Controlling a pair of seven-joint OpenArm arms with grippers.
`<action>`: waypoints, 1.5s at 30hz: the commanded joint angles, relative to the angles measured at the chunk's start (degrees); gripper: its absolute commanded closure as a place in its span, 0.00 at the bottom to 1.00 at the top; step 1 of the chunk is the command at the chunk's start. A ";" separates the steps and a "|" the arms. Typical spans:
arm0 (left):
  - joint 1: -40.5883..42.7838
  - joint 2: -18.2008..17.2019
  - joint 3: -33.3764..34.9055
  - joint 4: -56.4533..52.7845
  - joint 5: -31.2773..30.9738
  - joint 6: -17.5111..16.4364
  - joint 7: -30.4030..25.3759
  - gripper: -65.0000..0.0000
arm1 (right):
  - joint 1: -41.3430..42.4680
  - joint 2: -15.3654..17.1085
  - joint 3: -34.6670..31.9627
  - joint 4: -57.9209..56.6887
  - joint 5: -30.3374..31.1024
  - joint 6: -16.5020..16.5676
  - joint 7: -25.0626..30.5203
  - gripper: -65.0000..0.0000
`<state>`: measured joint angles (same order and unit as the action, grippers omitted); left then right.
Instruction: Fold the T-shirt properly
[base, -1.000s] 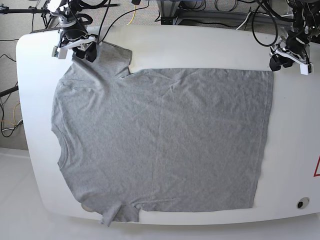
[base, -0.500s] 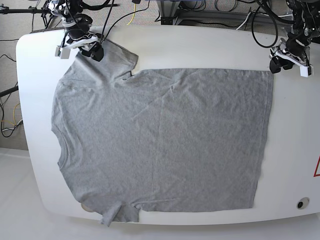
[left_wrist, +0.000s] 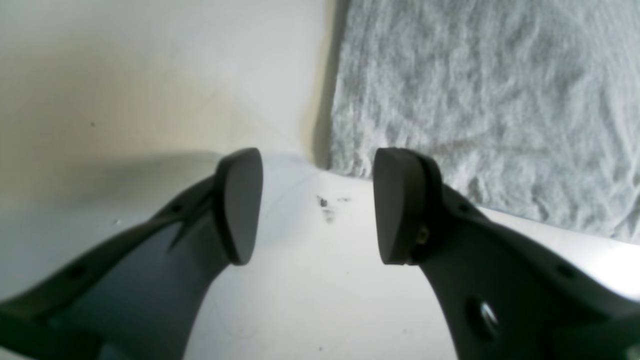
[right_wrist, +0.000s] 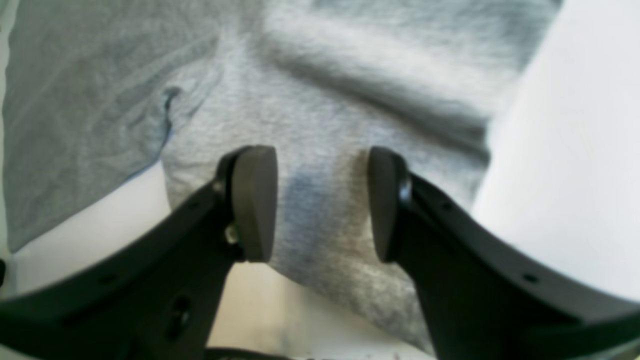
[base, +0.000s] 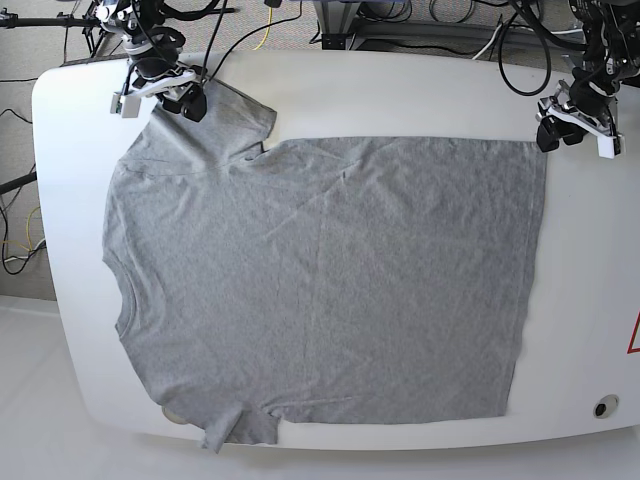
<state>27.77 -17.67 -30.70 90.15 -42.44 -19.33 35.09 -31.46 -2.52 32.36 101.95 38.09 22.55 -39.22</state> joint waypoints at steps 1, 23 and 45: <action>0.07 -0.99 -0.49 0.81 -0.54 -0.02 -1.14 0.49 | -0.35 0.81 0.87 0.66 -0.33 -0.11 0.77 0.56; 0.40 -0.97 -0.20 1.61 -0.71 -0.13 -0.40 0.49 | -0.41 0.91 1.03 0.68 0.86 0.27 0.33 0.55; -1.97 -0.40 -0.61 -1.26 -1.73 -1.37 0.06 0.49 | -0.51 1.02 1.38 0.45 0.76 0.44 0.21 0.55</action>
<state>26.13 -17.06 -31.00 88.49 -43.38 -20.60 36.10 -31.48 -1.93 33.36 101.84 38.39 22.59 -39.27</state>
